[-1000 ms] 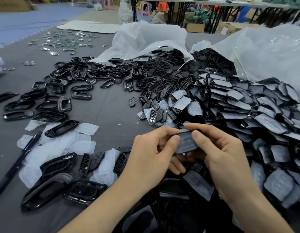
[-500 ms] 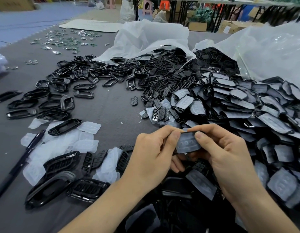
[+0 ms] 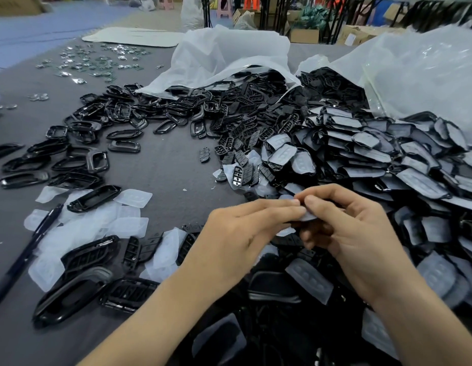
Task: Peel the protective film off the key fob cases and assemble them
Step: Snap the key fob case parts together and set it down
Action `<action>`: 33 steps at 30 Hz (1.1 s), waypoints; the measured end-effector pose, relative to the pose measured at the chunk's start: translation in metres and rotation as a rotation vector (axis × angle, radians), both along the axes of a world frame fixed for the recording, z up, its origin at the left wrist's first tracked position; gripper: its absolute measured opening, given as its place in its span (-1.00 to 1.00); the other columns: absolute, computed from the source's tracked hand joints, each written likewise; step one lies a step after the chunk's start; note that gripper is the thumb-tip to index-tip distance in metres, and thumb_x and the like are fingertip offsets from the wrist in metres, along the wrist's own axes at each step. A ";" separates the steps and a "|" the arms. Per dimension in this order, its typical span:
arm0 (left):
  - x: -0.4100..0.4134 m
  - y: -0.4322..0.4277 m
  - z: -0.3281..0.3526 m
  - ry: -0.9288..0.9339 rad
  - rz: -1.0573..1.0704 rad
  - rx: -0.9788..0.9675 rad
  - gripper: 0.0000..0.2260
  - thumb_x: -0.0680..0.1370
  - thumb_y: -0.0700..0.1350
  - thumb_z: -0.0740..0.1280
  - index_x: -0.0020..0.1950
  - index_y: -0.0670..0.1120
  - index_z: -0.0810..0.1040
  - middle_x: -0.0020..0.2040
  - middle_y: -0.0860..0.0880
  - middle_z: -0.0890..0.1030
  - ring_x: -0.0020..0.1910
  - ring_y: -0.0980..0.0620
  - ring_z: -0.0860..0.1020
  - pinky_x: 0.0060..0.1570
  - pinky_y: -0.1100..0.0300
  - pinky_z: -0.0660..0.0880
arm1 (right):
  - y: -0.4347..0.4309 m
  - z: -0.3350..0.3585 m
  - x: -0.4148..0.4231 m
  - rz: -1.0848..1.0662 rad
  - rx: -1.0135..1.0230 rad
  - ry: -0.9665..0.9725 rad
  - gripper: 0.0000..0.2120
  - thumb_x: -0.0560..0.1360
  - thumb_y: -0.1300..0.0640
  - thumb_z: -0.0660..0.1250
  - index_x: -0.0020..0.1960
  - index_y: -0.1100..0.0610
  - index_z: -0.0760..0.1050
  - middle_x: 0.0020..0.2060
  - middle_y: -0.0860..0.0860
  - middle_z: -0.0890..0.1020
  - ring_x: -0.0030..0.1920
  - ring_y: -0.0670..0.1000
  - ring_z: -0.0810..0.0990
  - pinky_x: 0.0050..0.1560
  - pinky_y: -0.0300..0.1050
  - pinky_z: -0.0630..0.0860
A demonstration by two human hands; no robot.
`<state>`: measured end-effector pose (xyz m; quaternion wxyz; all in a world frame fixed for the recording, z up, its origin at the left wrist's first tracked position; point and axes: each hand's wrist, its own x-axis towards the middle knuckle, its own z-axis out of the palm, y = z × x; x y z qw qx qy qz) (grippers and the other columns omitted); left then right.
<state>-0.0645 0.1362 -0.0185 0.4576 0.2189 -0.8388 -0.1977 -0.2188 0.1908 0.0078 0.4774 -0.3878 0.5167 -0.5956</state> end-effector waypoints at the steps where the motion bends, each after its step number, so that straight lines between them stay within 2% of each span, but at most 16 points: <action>1: 0.000 0.000 0.001 0.036 0.020 0.067 -0.82 0.51 -0.18 0.38 0.11 -0.08 0.66 0.03 0.13 0.67 -0.01 0.28 0.61 0.01 0.43 0.49 | 0.000 0.002 -0.001 0.040 -0.006 -0.039 -0.85 0.45 0.16 0.33 -0.23 0.13 0.65 -0.39 0.17 0.63 -0.48 0.01 0.53 -0.47 -0.22 0.47; 3: 0.000 0.001 0.004 0.158 0.011 0.316 -0.79 0.47 -0.17 0.41 0.07 0.03 0.66 -0.13 0.26 0.67 -0.18 0.36 0.59 -0.15 0.53 0.43 | 0.001 0.005 -0.003 0.120 -0.029 -0.125 -0.86 0.41 0.10 0.35 -0.20 0.14 0.64 -0.36 0.21 0.62 -0.44 0.02 0.54 -0.43 -0.21 0.49; 4: -0.001 0.001 0.005 0.222 -0.038 0.466 -0.78 0.46 -0.19 0.40 0.04 0.07 0.66 -0.17 0.26 0.67 -0.21 0.36 0.59 -0.17 0.53 0.42 | 0.001 0.006 -0.004 0.141 -0.036 -0.138 -0.88 0.40 0.10 0.37 -0.18 0.14 0.64 -0.37 0.20 0.61 -0.43 0.01 0.54 -0.42 -0.21 0.49; 6: 0.000 -0.001 0.007 0.321 -0.138 0.713 -0.81 0.42 -0.16 0.41 -0.03 0.08 0.69 -0.16 0.15 0.70 -0.15 0.26 0.63 -0.09 0.45 0.49 | 0.001 0.008 -0.004 0.133 -0.028 -0.103 -0.90 0.32 0.09 0.41 -0.20 0.10 0.64 -0.42 0.12 0.57 -0.46 -0.02 0.47 -0.46 -0.25 0.43; 8: 0.002 -0.003 0.007 0.356 -0.239 0.943 -0.78 0.37 -0.08 0.44 -0.01 0.00 0.71 -0.09 -0.03 0.72 -0.04 0.09 0.66 0.01 0.30 0.55 | 0.002 0.008 -0.004 0.091 -0.011 -0.070 -0.88 0.24 0.03 0.42 -0.25 0.04 0.63 -0.47 0.01 0.46 -0.46 -0.08 0.37 -0.47 -0.29 0.34; 11: 0.003 -0.003 0.010 0.430 -0.400 1.199 -0.68 0.35 -0.08 0.43 0.08 -0.13 0.67 0.01 -0.17 0.69 0.05 -0.10 0.66 0.02 0.19 0.57 | 0.001 0.007 -0.002 0.068 -0.011 -0.106 -0.88 0.21 0.02 0.43 -0.29 0.04 0.63 -0.39 -0.01 0.45 -0.40 -0.11 0.37 -0.39 -0.31 0.39; 13: 0.001 0.000 0.011 0.484 -0.427 1.265 -0.66 0.35 -0.07 0.42 0.08 -0.16 0.66 0.00 -0.19 0.69 0.02 -0.11 0.66 -0.02 0.21 0.58 | -0.001 0.005 -0.001 0.071 0.001 -0.201 -0.90 0.22 0.05 0.42 -0.30 0.06 0.63 -0.35 -0.02 0.54 -0.38 -0.13 0.43 -0.35 -0.32 0.44; 16: -0.004 0.002 0.010 0.571 -0.414 1.317 -0.63 0.37 -0.03 0.41 0.07 -0.23 0.64 0.01 -0.26 0.67 0.03 -0.15 0.66 -0.03 0.18 0.58 | -0.003 0.003 0.003 0.080 0.031 -0.375 -0.92 0.26 0.12 0.39 -0.29 0.10 0.64 -0.35 -0.02 0.57 -0.41 -0.14 0.44 -0.37 -0.33 0.48; 18: -0.005 0.003 0.009 0.604 -0.400 1.310 -0.64 0.41 -0.02 0.38 0.06 -0.26 0.64 0.04 -0.27 0.66 0.07 -0.16 0.64 0.03 0.17 0.57 | -0.004 0.002 0.005 0.071 0.046 -0.429 -0.91 0.29 0.15 0.37 -0.29 0.13 0.64 -0.36 -0.02 0.56 -0.43 -0.14 0.43 -0.37 -0.32 0.49; 21: -0.007 0.004 0.006 0.602 -0.412 1.242 -0.69 0.46 -0.01 0.35 0.01 -0.22 0.68 0.04 -0.20 0.68 0.08 -0.08 0.64 0.05 0.20 0.55 | -0.006 0.001 0.005 0.033 0.092 -0.493 -0.87 0.30 0.19 0.34 -0.36 0.15 0.65 -0.40 -0.03 0.57 -0.46 -0.15 0.45 -0.40 -0.31 0.49; 25: -0.010 0.004 0.002 0.610 -0.315 1.263 -0.61 0.40 0.05 0.38 0.01 -0.25 0.67 0.06 -0.21 0.67 0.10 -0.14 0.63 0.05 0.15 0.56 | -0.007 0.001 0.005 -0.014 0.146 -0.573 -0.90 0.29 0.21 0.36 -0.35 0.17 0.64 -0.41 -0.02 0.58 -0.49 -0.15 0.49 -0.44 -0.32 0.49; 27: -0.009 0.004 0.001 0.620 -0.302 1.277 -0.64 0.42 0.05 0.38 -0.01 -0.23 0.69 0.03 -0.19 0.68 0.05 -0.10 0.65 0.00 0.18 0.57 | -0.007 0.001 0.006 -0.008 0.157 -0.567 -0.94 0.29 0.21 0.37 -0.30 0.18 0.62 -0.39 -0.02 0.58 -0.50 -0.15 0.46 -0.47 -0.33 0.45; 29: -0.008 0.003 0.002 0.613 -0.297 1.277 -0.73 0.45 0.01 0.36 -0.08 -0.16 0.72 -0.04 -0.11 0.70 -0.04 0.01 0.67 -0.09 0.24 0.57 | -0.008 0.001 0.007 -0.001 0.161 -0.553 -0.95 0.29 0.21 0.37 -0.33 0.15 0.60 -0.39 -0.05 0.55 -0.51 -0.15 0.39 -0.50 -0.34 0.38; 31: -0.008 0.003 0.003 0.608 -0.282 1.283 -0.74 0.39 0.02 0.37 -0.13 -0.12 0.73 -0.09 -0.09 0.70 -0.12 0.06 0.66 -0.15 0.28 0.57 | -0.008 0.001 0.008 0.006 0.163 -0.572 -0.95 0.29 0.22 0.37 -0.33 0.15 0.59 -0.37 -0.05 0.54 -0.51 -0.15 0.35 -0.52 -0.35 0.35; 33: -0.009 0.003 0.005 0.609 -0.261 1.299 -0.72 0.31 0.06 0.42 -0.16 -0.11 0.73 -0.10 -0.22 0.61 -0.17 -0.01 0.57 -0.20 0.30 0.56 | -0.008 0.001 0.008 0.016 0.161 -0.600 -0.96 0.29 0.23 0.37 -0.32 0.16 0.59 -0.36 -0.03 0.54 -0.51 -0.14 0.35 -0.52 -0.35 0.35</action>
